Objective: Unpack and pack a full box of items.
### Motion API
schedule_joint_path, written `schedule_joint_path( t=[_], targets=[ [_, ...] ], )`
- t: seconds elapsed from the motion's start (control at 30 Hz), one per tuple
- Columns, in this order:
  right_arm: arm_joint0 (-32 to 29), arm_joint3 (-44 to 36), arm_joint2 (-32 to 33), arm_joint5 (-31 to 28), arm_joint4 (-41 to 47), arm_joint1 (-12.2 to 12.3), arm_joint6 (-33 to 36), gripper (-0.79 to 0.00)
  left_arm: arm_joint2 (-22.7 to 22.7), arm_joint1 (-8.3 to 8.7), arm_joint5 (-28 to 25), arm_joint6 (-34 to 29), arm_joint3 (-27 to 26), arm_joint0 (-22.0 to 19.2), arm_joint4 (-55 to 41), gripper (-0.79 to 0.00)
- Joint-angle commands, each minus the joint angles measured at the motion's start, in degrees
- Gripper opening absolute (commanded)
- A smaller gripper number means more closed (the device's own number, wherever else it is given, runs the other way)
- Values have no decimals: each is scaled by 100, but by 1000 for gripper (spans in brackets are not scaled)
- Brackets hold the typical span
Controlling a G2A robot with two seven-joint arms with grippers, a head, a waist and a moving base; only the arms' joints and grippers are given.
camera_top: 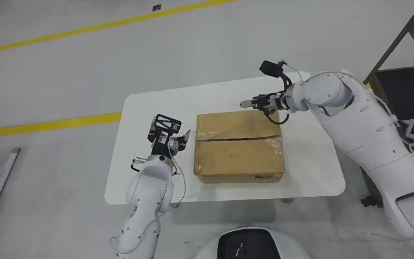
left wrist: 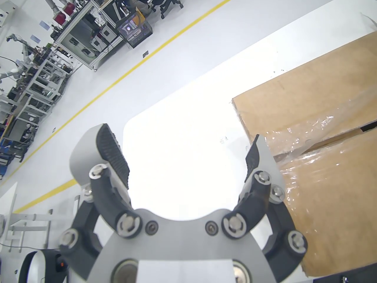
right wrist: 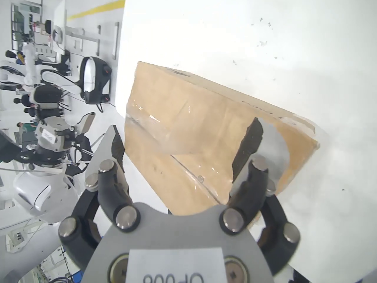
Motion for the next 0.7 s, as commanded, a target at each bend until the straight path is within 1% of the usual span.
schedule_joint_path(
  t=[0.0, 0.03, 0.1, 0.13, 0.2, 0.23, 0.27, 0.33, 0.4, 0.67],
  targets=[
    [183, 287, -212, -13, -48, -84, -9, -434, 0, 0, 0, 0, 0, 0, 1, 0],
    [253, 415, -284, -33, 12, -131, -43, -453, 0, 0, 0, 0, 0, 0, 1, 0],
    [387, 643, -428, -58, 34, -213, -64, -557, 0, 0, 0, 0, 0, 0, 1, 0],
    [442, 747, -479, -66, 62, -250, -84, -563, 0, 0, 0, 0, 0, 0, 1, 0],
    [535, 930, -563, -117, 116, -316, -125, -683, 0, 0, 0, 0, 0, 0, 1, 0],
    [575, 1009, -605, -139, 133, -346, -129, -711, 0, 0, 0, 0, 0, 0, 1, 0],
    [614, 1082, -646, -152, 149, -376, -126, -711, 0, 0, 0, 0, 0, 0, 1, 0],
    [677, 1218, -725, -186, 170, -433, -124, -739, 0, 0, 0, 0, 0, 0, 1, 0],
    [743, 1346, -786, -222, 194, -486, -137, -785, 0, 0, 0, 0, 0, 0, 1, 0],
    [964, 1625, -915, -342, 161, -614, -83, -785, 0, 0, 0, 0, 0, 0, 1, 0]
  ],
)
